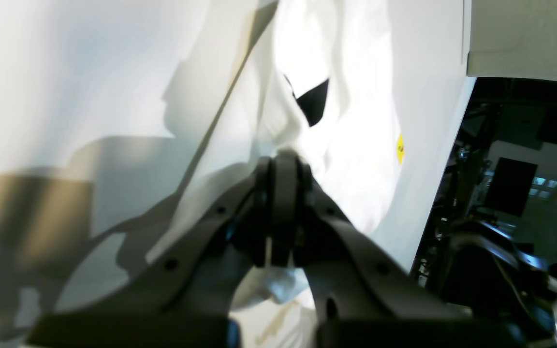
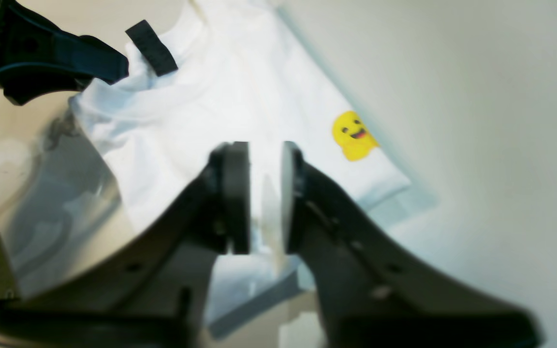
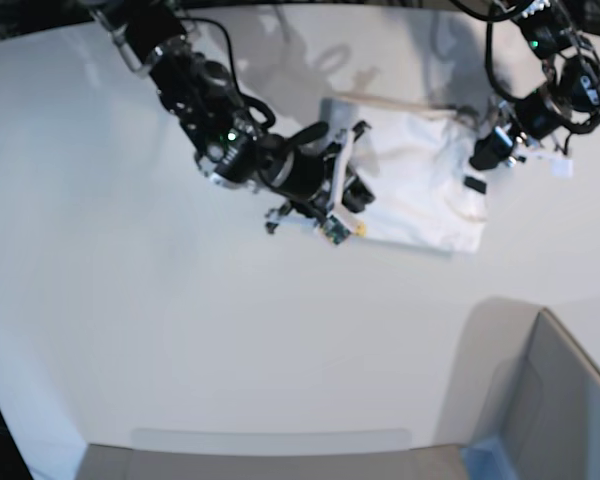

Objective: Layout the t-shirt on the table in an organized manner, then fold the t-shirt properly

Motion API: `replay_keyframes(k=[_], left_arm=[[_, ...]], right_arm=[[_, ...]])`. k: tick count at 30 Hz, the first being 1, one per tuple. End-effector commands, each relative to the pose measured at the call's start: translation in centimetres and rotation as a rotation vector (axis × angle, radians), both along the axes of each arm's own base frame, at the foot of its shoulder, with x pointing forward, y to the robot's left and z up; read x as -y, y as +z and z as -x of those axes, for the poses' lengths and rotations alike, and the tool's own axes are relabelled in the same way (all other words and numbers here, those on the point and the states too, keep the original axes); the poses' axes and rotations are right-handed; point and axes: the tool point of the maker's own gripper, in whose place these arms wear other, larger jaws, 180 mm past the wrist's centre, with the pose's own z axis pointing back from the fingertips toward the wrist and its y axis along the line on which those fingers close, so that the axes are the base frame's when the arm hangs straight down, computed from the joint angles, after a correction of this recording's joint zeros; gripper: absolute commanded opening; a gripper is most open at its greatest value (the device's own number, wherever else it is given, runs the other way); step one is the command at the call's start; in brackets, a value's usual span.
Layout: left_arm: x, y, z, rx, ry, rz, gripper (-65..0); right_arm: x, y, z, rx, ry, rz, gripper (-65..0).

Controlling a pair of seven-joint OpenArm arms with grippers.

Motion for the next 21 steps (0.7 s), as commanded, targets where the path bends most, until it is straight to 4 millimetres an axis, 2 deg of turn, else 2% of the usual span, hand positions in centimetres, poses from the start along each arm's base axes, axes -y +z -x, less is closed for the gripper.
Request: replay_keyframes(k=[1, 4, 10, 15, 21], left_arm=[[-0.1, 1.0, -0.4, 0.026, -0.017, 0.002, -65.0], [-0.1, 1.0, -0.4, 0.026, -0.017, 0.002, -65.0], [-0.1, 1.0, -0.4, 0.026, -0.017, 0.002, -65.0], [-0.1, 1.0, -0.4, 0.026, -0.017, 0.002, -65.0], [-1.1, 1.4, -0.5, 0.026, -0.015, -0.027, -65.0]], right_arm=[[-0.7, 1.2, -1.0, 0.039, -0.014, -0.047, -63.4], [-1.1, -0.2, -1.8, 0.018, -0.042, -0.071, -65.0], [-0.8, -5.0, -3.9, -0.067, -0.087, -0.016, -65.0], [-0.2, -8.5, -4.5, -0.146, -0.109, 0.049, -65.0], [0.4, -9.6, -3.9, -0.175, -0.119, 0.067, -65.0]])
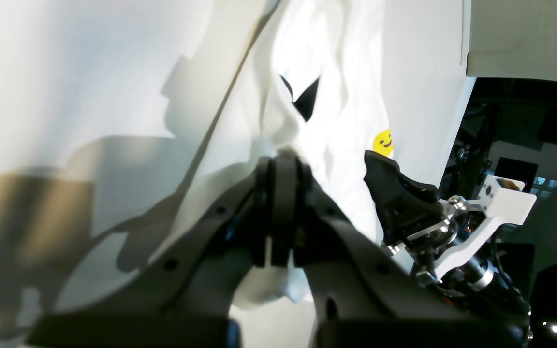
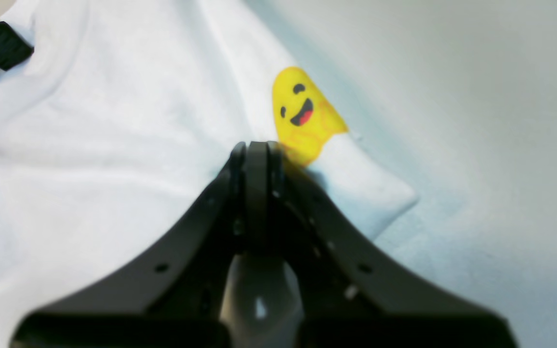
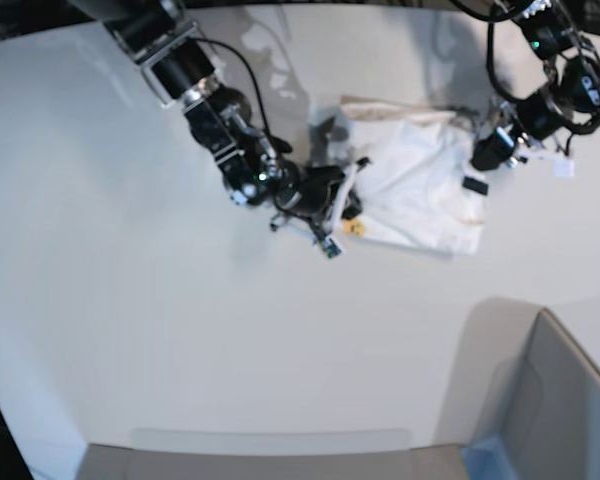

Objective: Layout the t-shirt on the table in an organized manner, then fold the t-shirt properly

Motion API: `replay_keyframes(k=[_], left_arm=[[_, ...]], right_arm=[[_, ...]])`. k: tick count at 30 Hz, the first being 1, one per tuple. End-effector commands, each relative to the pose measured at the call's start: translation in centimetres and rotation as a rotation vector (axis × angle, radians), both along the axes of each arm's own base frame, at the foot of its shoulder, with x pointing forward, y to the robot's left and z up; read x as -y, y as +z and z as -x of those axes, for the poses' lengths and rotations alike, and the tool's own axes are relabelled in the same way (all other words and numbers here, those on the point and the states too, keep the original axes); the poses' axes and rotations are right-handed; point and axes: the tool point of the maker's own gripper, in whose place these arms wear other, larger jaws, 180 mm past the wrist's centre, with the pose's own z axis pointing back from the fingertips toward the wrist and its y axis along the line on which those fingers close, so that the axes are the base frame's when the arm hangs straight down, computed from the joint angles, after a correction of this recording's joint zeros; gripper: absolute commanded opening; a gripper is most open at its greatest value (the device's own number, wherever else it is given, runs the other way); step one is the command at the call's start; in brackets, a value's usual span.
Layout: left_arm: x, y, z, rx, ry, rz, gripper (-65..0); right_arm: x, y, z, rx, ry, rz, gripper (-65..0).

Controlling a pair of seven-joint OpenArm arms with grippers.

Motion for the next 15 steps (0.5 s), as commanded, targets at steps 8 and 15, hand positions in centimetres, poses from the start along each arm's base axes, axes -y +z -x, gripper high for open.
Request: replay_keyframes(k=[8, 15], left_arm=[[-2.4, 2.0, -0.7, 0.028, -0.025, -0.071, -65.0], [-4.0, 2.5, -0.5, 0.015, -0.034, -0.122, -65.0]], right_arm=[[2.2, -1.4, -0.1, -0.041, -0.101, 0.063, -65.0], [2.9, -1.7, -0.1, -0.045, -0.116, 0.074, -65.0]])
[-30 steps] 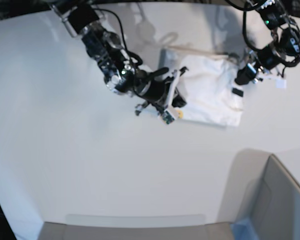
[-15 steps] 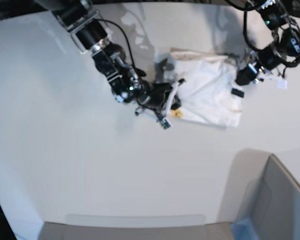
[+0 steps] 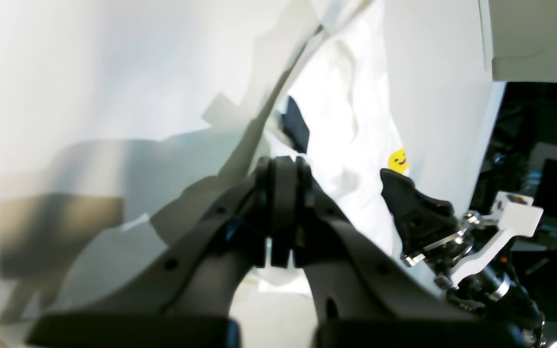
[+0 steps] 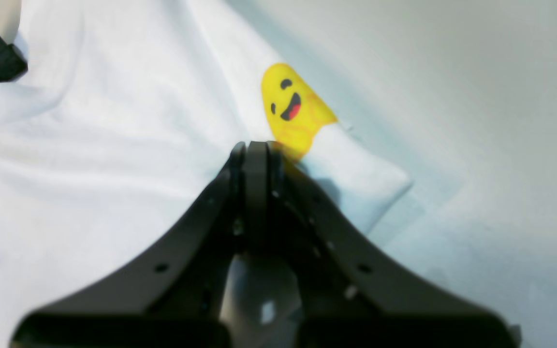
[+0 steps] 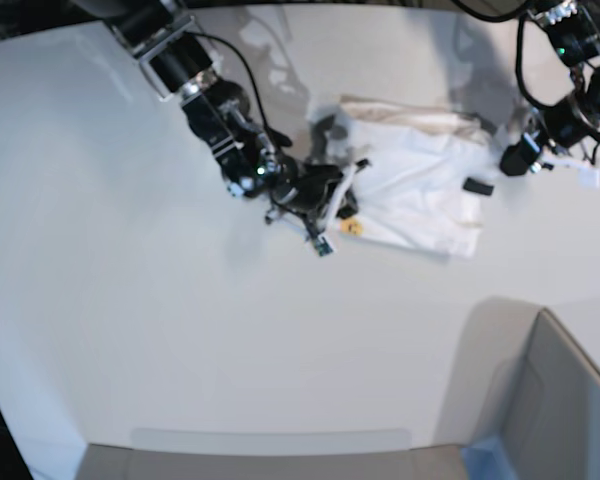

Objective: Layout the t-shirt on the table in an organized manner, then fold the t-shirt properly
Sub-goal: 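Lift the shirt corner with the right gripper while the left holds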

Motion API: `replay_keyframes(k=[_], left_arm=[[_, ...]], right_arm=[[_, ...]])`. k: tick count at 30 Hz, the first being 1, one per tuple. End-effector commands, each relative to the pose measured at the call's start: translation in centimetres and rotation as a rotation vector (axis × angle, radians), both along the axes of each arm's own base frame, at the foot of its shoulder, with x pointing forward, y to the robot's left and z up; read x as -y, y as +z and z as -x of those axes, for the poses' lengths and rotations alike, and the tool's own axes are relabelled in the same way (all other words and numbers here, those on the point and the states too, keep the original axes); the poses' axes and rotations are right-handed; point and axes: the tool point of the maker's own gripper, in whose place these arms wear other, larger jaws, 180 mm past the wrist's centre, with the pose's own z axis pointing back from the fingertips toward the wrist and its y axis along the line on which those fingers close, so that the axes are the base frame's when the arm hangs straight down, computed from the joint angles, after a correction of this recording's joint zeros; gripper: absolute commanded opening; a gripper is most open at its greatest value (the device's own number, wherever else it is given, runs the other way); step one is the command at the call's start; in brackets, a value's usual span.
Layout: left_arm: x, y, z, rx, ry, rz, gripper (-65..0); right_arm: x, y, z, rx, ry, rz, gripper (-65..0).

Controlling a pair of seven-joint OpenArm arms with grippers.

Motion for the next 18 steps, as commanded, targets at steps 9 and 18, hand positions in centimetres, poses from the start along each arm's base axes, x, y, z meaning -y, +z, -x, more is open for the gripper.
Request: replay_keyframes(k=[9, 18], left_arm=[[-1.1, 0.9, 0.4, -0.006, -0.018, -0.032, -65.0], [-0.6, 1.1, 1.0, -0.001, -0.033, -0.039, -58.2]], right_arm=[[1.5, -1.2, 0.3, -0.033, -0.012, 0.076, -65.0], [1.5, -1.2, 0.3, -0.032, -0.011, 0.079, -65.0]])
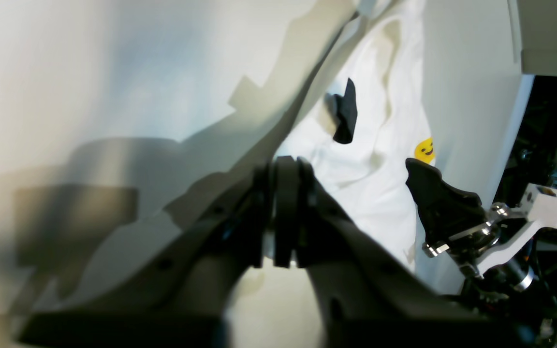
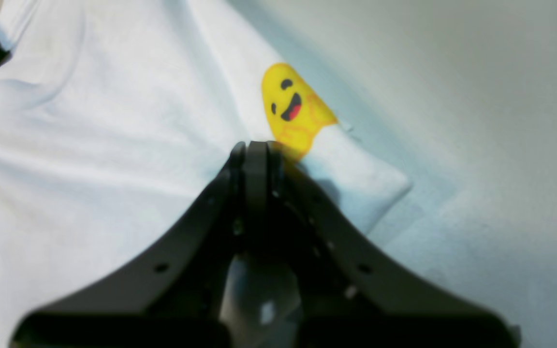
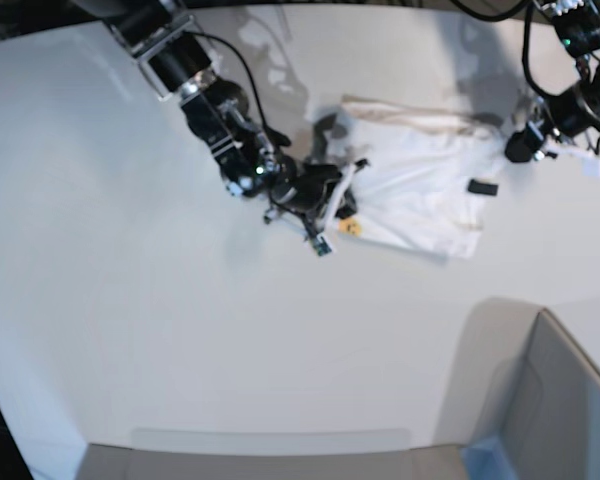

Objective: Layout the t-shirt on the table in an organized manner, then fold the t-shirt properly
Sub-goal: 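Lift the shirt corner with the right gripper while the left holds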

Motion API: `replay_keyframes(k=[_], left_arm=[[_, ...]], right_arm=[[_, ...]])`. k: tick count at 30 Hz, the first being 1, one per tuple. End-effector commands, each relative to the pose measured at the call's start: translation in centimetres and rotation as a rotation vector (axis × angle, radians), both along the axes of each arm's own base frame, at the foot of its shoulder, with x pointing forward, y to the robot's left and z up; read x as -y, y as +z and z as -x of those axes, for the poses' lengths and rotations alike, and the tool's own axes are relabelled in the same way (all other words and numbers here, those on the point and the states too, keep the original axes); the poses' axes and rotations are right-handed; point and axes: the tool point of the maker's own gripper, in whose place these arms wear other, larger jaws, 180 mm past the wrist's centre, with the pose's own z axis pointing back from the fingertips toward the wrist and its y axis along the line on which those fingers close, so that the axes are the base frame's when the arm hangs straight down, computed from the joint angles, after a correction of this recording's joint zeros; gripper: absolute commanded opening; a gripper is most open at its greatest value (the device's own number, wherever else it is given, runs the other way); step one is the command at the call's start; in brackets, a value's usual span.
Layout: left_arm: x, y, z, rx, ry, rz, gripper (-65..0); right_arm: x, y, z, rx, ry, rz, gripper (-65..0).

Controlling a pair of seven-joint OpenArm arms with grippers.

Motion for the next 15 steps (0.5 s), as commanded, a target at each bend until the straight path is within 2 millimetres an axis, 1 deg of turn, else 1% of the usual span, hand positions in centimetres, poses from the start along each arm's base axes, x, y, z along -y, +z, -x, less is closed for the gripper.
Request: replay_keyframes(k=[1, 3, 5, 12, 15], left_arm=[[0.0, 2.1, -0.8, 0.056, -0.030, -0.027, -55.2], [0.3, 4.0, -1.6, 0.122, -0.047, -0.081, -47.5], [0.6, 4.9, -1.6, 0.147, -0.061, -0.116, -42.6], [0.6, 5.1, -1.6, 0.152, -0.064, -0.126, -42.6], [1.5, 6.5, -2.0, 0.197, -0.097, -0.152, -47.7]], right_arm=[[1.6, -1.2, 0.2, -0.032, -0.010, 0.081, -65.0], [1.6, -1.2, 0.2, -0.032, -0.010, 0.081, -65.0], [1.6, -1.2, 0.2, -0.032, -0.010, 0.081, -65.0], [1.6, -1.2, 0.2, -0.032, -0.010, 0.081, -65.0], [1.6, -1.2, 0.2, -0.032, -0.010, 0.081, -65.0]])
